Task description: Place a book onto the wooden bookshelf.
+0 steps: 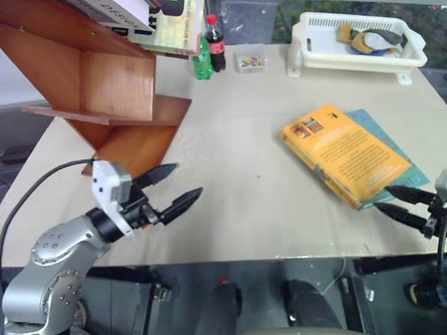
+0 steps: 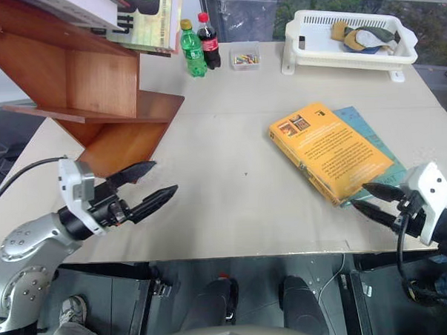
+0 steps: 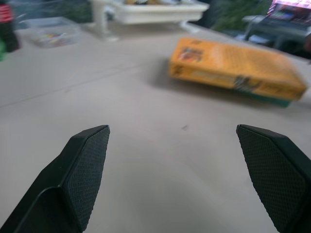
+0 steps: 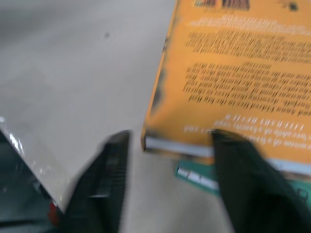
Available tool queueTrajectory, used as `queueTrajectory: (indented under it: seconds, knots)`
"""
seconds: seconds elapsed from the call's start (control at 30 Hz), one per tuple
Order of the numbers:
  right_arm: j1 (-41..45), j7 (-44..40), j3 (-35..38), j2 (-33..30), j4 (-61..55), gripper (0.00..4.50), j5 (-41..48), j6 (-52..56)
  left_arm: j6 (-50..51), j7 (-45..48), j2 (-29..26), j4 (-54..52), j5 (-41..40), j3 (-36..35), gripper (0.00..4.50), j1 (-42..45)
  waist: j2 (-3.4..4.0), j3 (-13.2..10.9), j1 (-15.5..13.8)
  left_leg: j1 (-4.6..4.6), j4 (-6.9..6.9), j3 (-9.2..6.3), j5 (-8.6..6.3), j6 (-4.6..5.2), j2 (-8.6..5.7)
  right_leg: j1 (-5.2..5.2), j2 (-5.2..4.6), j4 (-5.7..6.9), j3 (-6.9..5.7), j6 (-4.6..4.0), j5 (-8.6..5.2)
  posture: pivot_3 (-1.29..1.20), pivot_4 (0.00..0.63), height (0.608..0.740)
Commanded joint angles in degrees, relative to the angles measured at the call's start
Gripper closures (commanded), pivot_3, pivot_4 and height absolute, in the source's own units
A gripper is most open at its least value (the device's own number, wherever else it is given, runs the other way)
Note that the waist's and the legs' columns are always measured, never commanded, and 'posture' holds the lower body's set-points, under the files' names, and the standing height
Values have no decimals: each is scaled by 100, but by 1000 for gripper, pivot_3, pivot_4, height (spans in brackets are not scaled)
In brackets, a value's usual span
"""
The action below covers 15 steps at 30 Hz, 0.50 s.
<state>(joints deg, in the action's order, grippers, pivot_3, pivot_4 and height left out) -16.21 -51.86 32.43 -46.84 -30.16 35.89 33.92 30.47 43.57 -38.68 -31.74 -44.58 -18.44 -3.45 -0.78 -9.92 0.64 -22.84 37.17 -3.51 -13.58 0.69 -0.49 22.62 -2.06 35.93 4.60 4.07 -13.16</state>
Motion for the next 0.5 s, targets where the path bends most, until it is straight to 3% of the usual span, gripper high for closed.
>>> queueTrajectory:
  seconds: [0.03,0.07,0.2,0.37,0.47,0.5]
  knots:
    - [313,188,254,5,282,4138,2,-163,109,-315,154,-304,-84,291,0,265,0,0,5,0,0,0,0,0,0,0,1,0,0,0,0,0,150,740]
    - [415,252,234,20,403,4451,-57,-236,151,-453,250,-309,-54,431,0,379,0,0,7,1,1,1,0,0,0,-1,2,1,1,0,1,0,150,740]
    - [846,453,-114,58,982,4451,-615,-832,547,-1124,807,-281,0,1213,0,983,0,0,1,2,7,-1,1,0,-5,-3,4,6,1,22,14,0,150,740]
    - [1519,781,-544,-54,1710,4451,-1245,-1213,953,-1473,1147,-217,-204,1475,0,1364,-1,0,39,2,10,-1,1,0,-20,0,4,11,2,23,16,0,150,740]
    - [2119,1222,-853,-110,2323,3297,-1806,-1422,1185,-1522,1226,-224,-359,1564,0,1467,3,0,40,6,9,3,1,0,-22,3,5,21,7,22,17,0,150,740]
    - [2346,1373,-978,-107,2517,3297,-1980,-1444,1262,-1513,1235,-240,-431,1595,0,1490,3,0,44,7,9,2,1,0,-23,4,5,24,7,22,17,0,150,740]
